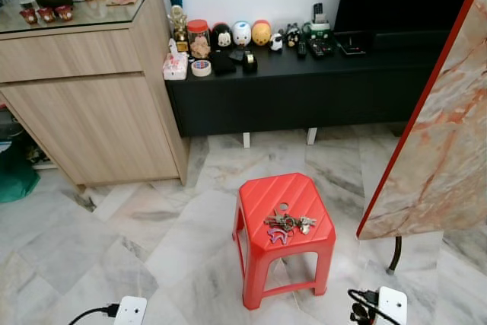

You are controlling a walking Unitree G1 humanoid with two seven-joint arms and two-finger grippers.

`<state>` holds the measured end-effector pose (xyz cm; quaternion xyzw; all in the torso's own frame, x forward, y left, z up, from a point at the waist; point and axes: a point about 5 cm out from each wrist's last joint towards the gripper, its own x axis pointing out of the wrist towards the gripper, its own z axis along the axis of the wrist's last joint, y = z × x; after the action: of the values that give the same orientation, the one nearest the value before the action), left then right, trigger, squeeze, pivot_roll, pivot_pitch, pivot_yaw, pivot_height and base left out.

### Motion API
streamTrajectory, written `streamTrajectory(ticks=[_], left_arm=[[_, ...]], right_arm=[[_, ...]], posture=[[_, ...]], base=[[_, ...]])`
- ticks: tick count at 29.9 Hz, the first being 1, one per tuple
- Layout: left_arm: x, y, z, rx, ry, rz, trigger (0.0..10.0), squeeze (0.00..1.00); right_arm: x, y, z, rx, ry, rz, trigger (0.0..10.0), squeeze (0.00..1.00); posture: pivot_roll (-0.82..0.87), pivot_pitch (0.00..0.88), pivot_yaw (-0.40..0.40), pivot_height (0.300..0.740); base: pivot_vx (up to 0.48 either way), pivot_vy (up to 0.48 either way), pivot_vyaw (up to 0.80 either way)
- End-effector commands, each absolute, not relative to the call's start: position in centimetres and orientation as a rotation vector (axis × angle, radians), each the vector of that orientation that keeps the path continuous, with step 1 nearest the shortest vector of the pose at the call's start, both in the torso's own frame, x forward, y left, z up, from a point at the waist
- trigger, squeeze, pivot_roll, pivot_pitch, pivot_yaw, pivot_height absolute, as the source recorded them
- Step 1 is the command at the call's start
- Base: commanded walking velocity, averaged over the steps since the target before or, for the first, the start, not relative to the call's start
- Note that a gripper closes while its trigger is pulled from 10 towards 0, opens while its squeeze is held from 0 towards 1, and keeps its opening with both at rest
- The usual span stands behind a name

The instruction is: Hang keys on a hook

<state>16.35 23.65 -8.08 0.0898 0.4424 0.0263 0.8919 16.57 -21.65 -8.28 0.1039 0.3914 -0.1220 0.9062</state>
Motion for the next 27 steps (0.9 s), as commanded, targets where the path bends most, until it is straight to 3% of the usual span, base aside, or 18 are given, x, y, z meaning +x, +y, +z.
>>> streamTrajectory(ticks=[1, 6, 7, 8, 19, 24, 27], left_arm=[[16.0, 24.2, -8.1, 0.195, 0.928, 0.066, 10.0, 0.00], [15.9, 24.2, -8.2, 0.189, 0.930, 0.075, 10.0, 0.00], [15.7, 24.2, -8.2, 0.188, 0.934, 0.075, 10.0, 0.00], [15.7, 24.2, -8.2, 0.187, 0.937, 0.077, 10.0, 0.00], [14.6, 23.9, -8.8, 0.145, 0.959, 0.115, 10.0, 0.00], [14.2, 23.9, -8.9, 0.150, 0.971, 0.108, 10.0, 0.00], [13.9, 24.1, -9.0, 0.153, 0.975, 0.110, 10.0, 0.00]], right_arm=[[16.4, -21.8, -8.3, 0.225, 0.803, -0.270, 10.0, 1.00], [16.2, -21.7, -8.5, 0.221, 0.825, -0.241, 10.0, 1.00], [16.0, -21.7, -8.6, 0.218, 0.836, -0.233, 10.0, 0.76], [15.9, -21.7, -8.6, 0.216, 0.843, -0.227, 10.0, 0.00], [14.8, -22.3, -9.0, 0.147, 0.930, -0.152, 10.0, 0.00], [14.4, -22.4, -9.1, 0.160, 0.923, -0.148, 10.0, 0.00], [14.0, -22.3, -9.3, 0.176, 0.934, -0.170, 10.0, 0.00]], posture=[[-0.02, 0.000, 0.010, 0.740], [-0.01, 0.000, 0.011, 0.740], [0.00, 0.000, 0.013, 0.740], [0.00, 0.000, 0.013, 0.740], [0.05, 0.005, -0.028, 0.740], [0.04, 0.028, -0.024, 0.740], [0.06, 0.036, -0.027, 0.740]], base=[[0.000, 0.000, 0.00], [0.000, 0.000, 0.00], [0.000, 0.000, 0.00], [0.000, 0.000, 0.00], [0.000, 0.000, 0.00], [0.000, 0.000, 0.71], [0.000, 0.000, 0.00]])
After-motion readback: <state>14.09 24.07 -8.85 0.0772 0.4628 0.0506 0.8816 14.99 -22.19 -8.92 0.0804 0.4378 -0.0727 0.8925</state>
